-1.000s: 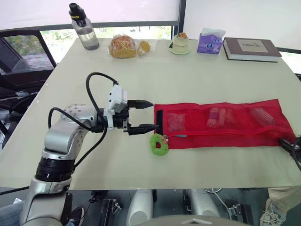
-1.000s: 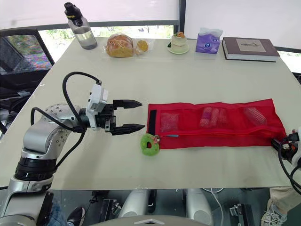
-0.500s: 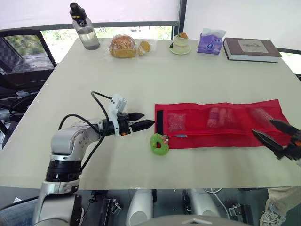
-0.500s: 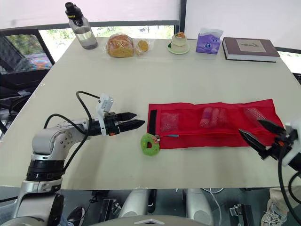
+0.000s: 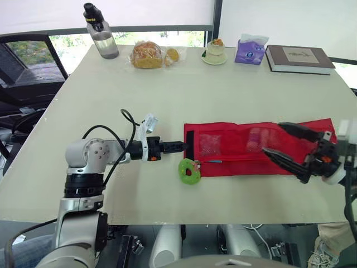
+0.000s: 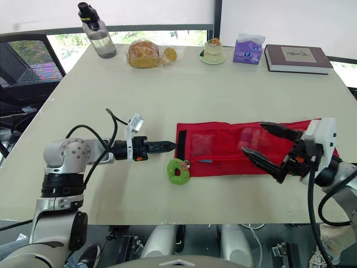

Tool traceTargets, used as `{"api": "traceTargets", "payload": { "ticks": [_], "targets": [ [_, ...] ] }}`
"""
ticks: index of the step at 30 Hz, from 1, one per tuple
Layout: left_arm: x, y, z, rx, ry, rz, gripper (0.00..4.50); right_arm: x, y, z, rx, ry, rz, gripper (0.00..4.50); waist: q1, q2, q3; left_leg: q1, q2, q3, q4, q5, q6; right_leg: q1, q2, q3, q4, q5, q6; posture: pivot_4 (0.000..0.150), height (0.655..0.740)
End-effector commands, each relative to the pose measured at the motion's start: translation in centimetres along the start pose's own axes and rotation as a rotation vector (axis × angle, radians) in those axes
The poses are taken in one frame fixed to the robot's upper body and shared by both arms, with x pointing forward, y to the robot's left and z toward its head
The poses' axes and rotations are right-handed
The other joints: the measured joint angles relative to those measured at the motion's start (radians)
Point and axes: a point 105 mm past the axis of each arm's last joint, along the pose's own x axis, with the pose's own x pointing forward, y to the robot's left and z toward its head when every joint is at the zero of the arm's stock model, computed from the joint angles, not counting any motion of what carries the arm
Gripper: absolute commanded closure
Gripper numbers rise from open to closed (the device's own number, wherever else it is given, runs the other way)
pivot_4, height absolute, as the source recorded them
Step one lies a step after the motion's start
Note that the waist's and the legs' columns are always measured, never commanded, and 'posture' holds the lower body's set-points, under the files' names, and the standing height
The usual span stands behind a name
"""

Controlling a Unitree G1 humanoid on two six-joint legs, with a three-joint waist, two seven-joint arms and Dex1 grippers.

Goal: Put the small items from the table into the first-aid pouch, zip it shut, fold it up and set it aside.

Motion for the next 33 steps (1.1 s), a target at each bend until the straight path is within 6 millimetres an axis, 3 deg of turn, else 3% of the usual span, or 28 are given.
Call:
{"api": "traceTargets", "payload": {
  "ticks": [1,5,10,15,16,17,25,29,33],
  "targets": [
    [1.2,-0.1,-1.6,-0.111,0.058,-0.034,0.0,0.7,1.4,1.3,-0.023,-0.03,0.077,0.04,0.002,0.0,0.0,0.0,0.0,-0.001,0.0,0.0,0.0,0.0,0.0,-0.001,0.0,0.0,0.0,0.15,0.74],
    [2.2,-0.5,-2.0,-0.199,0.045,-0.077,0.0,1.5,2.3,1.8,-0.032,-0.026,0.153,0.04,0.008,0.0,-0.001,0.001,-0.001,-0.003,0.001,0.0,0.0,0.003,0.0,-0.003,-0.001,0.0,0.0,0.15,0.74],
    [2.7,-0.9,-1.9,-0.229,0.01,-0.105,0.0,1.3,1.3,0.0,-0.097,0.147,0.159,0.04,0.013,0.0,-0.001,0.001,-0.002,-0.004,0.001,0.0,0.0,0.003,-0.001,-0.004,-0.001,0.0,0.0,0.15,0.74],
    [2.9,-1.2,-1.7,-0.257,-0.024,-0.139,0.0,1.2,1.1,-0.6,-0.125,0.175,0.15,0.04,0.019,0.0,-0.002,0.0,-0.002,-0.005,0.001,0.0,0.0,0.003,-0.001,-0.005,-0.001,0.0,0.0,0.15,0.74],
    [2.9,-1.2,-1.5,-0.258,-0.033,-0.139,0.53,1.3,1.2,-0.7,-0.126,0.175,0.151,0.0,0.02,0.0,-0.002,0.0,-0.002,-0.005,0.001,0.0,0.0,0.003,-0.001,-0.005,-0.001,0.0,0.0,0.15,0.74],
    [2.9,-1.2,-1.4,-0.257,-0.041,-0.139,0.72,1.3,1.2,-0.8,-0.128,0.175,0.15,0.0,0.019,0.0,-0.001,0.0,-0.002,-0.005,0.001,0.0,0.0,0.003,-0.001,-0.005,-0.001,0.0,0.0,0.15,0.74],
    [3.1,-1.3,-1.5,-0.266,-0.053,-0.145,4.48,1.5,1.0,-1.8,-0.165,0.22,0.172,0.0,0.02,-0.001,-0.001,0.0,-0.002,-0.006,0.001,0.0,0.0,0.003,-0.001,-0.006,-0.001,0.0,0.0,0.15,0.74],
    [3.2,-1.3,-1.5,-0.274,-0.062,-0.149,4.48,2.6,1.3,-1.5,-0.172,0.195,0.191,0.0,0.019,-0.001,-0.001,0.0,-0.002,-0.006,0.001,0.0,0.0,0.004,-0.001,-0.006,-0.001,0.0,0.0,0.15,0.74],
    [3.6,-1.3,-1.8,-0.283,-0.063,-0.143,4.48,5.5,3.1,-1.5,-0.134,0.129,0.277,0.0,0.017,0.0,-0.001,0.0,-0.002,-0.008,0.001,0.0,0.0,0.004,-0.001,-0.007,-0.001,0.0,0.0,0.15,0.74]
  ]
}}
